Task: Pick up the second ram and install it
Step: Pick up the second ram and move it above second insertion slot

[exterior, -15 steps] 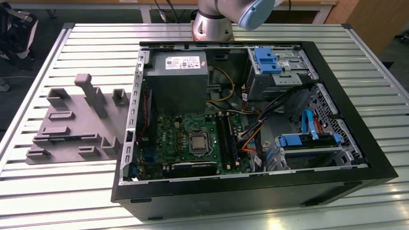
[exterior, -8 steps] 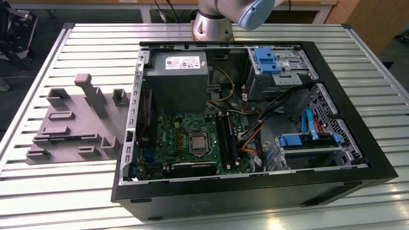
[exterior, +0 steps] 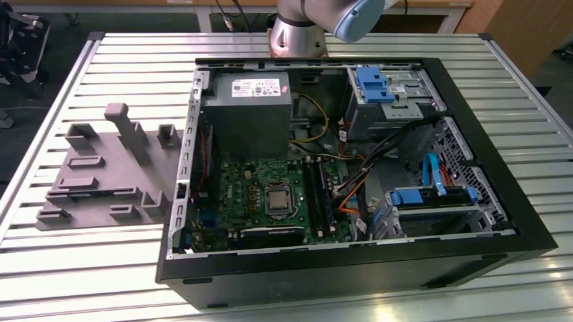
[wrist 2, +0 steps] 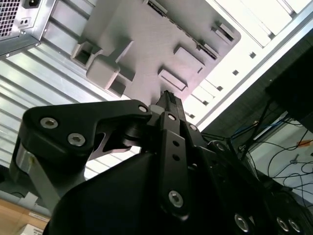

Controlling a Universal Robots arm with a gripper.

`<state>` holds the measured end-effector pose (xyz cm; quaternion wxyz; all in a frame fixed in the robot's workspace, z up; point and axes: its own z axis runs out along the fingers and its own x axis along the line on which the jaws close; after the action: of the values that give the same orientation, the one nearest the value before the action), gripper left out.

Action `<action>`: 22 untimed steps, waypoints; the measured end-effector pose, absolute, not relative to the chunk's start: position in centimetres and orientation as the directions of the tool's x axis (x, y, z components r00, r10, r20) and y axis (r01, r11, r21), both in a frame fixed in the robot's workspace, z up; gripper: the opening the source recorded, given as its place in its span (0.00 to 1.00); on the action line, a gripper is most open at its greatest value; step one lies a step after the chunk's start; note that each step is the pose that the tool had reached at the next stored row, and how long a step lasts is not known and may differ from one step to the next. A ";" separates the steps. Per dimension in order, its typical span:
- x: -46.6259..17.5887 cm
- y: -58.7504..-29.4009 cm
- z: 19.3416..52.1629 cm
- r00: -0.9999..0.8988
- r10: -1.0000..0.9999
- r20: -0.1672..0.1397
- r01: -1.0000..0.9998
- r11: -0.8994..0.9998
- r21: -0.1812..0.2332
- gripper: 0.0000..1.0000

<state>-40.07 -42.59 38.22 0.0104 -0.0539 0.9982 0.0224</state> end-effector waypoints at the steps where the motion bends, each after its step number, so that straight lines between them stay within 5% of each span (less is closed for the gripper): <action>1: -40.1 -42.6 38.2 -0.992 -0.122 -0.023 -0.123 0.991 0.043 0.13; 22: -40.1 -42.6 37.7 -0.876 -0.483 -0.023 -0.483 0.874 0.043 0.13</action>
<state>-40.07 -42.59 37.67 0.0059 -0.2494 0.9681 0.0237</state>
